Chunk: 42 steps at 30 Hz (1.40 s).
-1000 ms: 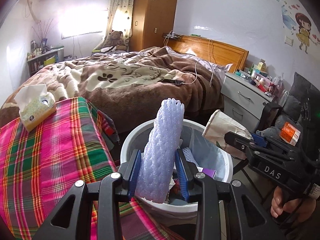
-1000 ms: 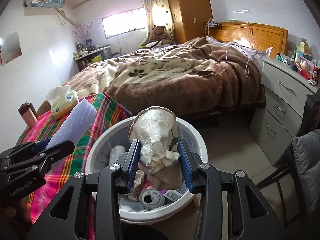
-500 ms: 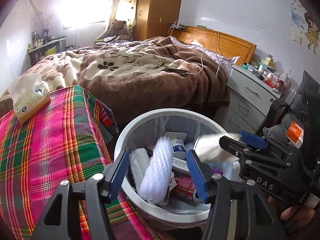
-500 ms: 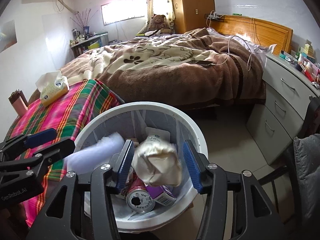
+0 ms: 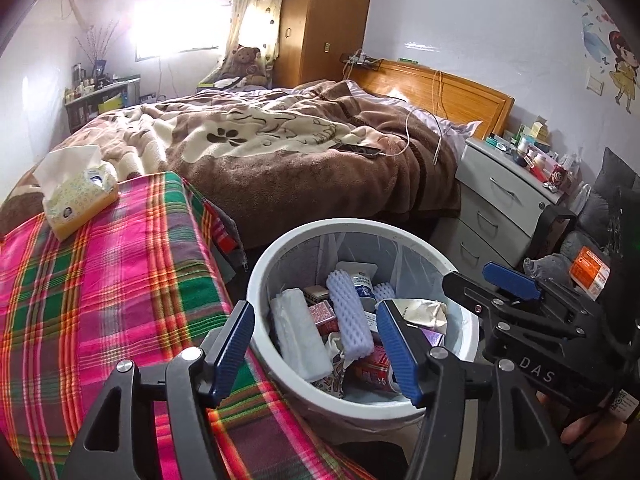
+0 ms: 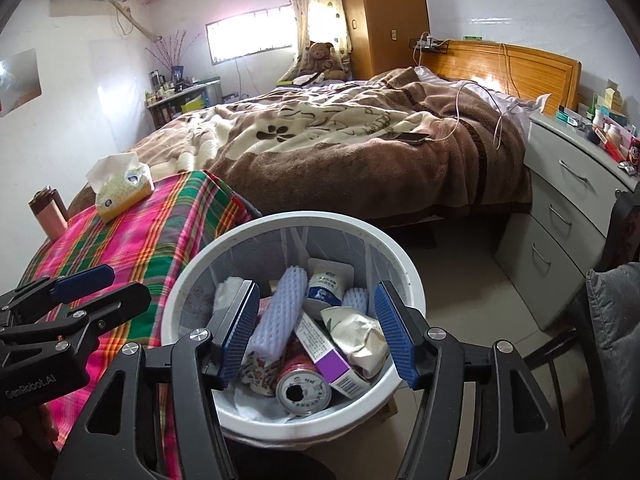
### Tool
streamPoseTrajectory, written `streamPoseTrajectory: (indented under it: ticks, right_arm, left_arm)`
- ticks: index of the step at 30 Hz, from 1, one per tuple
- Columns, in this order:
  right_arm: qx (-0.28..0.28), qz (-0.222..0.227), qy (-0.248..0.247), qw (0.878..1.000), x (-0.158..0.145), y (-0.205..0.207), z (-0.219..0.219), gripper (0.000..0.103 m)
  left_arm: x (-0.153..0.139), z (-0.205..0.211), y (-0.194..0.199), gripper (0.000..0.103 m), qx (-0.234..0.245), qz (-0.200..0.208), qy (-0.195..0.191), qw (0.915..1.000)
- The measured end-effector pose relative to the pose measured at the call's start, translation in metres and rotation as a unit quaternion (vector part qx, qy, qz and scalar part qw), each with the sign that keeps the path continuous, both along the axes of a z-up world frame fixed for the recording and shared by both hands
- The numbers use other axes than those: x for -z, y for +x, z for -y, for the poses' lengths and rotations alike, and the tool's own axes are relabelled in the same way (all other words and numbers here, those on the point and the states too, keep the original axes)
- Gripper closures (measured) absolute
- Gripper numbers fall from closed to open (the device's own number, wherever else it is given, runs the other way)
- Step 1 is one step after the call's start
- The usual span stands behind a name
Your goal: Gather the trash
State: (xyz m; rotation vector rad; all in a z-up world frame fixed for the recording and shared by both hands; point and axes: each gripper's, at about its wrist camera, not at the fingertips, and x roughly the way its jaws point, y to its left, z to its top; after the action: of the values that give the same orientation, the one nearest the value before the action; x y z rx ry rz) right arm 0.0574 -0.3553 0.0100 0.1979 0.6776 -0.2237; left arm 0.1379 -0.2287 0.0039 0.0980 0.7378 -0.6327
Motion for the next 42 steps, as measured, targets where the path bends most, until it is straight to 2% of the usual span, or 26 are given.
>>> streamPoseTrajectory:
  ticks: [5,7,10,14,17,22,25,26,30,34,42]
  right_arm:
    - [-0.008,0.019,0.003,1.0,-0.008,-0.013,-0.015,0.042]
    - [-0.011,0.025,0.006,1.0,-0.01,-0.018,-0.021,0.042]
    - [-0.017,0.037,0.012,0.999,-0.011,-0.026,-0.032,0.041]
    - [-0.033,0.049,0.012,0.998,-0.012,-0.033,-0.049,0.032]
    - [-0.048,0.058,0.011,0.997,-0.012,-0.037,-0.063,0.032]
    - [-0.053,0.068,0.006,0.996,-0.013,-0.044,-0.075,0.032]
    - [-0.053,0.072,0.007,0.996,-0.012,-0.049,-0.081,0.032]
    - [-0.053,0.071,0.005,0.996,-0.012,-0.05,-0.083,0.032]
    - [-0.046,0.07,-0.012,0.996,-0.009,-0.056,-0.09,0.032]
    - [-0.037,0.072,-0.012,0.997,-0.008,-0.061,-0.091,0.032]
    - [-0.031,0.074,-0.011,0.997,-0.008,-0.066,-0.095,0.032]
  left_arm:
    - [-0.008,-0.021,-0.013,0.036,-0.032,0.018,-0.002,0.9993]
    - [-0.01,-0.034,-0.022,0.029,-0.056,0.028,0.001,0.998]
    - [-0.014,-0.051,-0.033,0.028,-0.074,0.038,-0.001,0.9965]
    - [-0.016,-0.071,-0.049,0.028,-0.102,0.053,0.005,0.9933]
    - [-0.018,-0.085,-0.062,0.028,-0.119,0.068,0.008,0.9905]
    - [-0.021,-0.105,-0.08,0.028,-0.155,0.093,0.017,0.9834]
    - [-0.022,-0.111,-0.088,0.028,-0.184,0.113,0.046,0.9754]
    - [-0.022,-0.113,-0.092,0.028,-0.187,0.12,0.051,0.9738]
    - [-0.018,-0.118,-0.099,0.028,-0.174,0.108,0.034,0.9782]
    - [-0.014,-0.12,-0.107,0.028,-0.174,0.105,0.033,0.9785]
    - [-0.017,-0.123,-0.12,0.028,-0.178,0.121,0.02,0.9764]
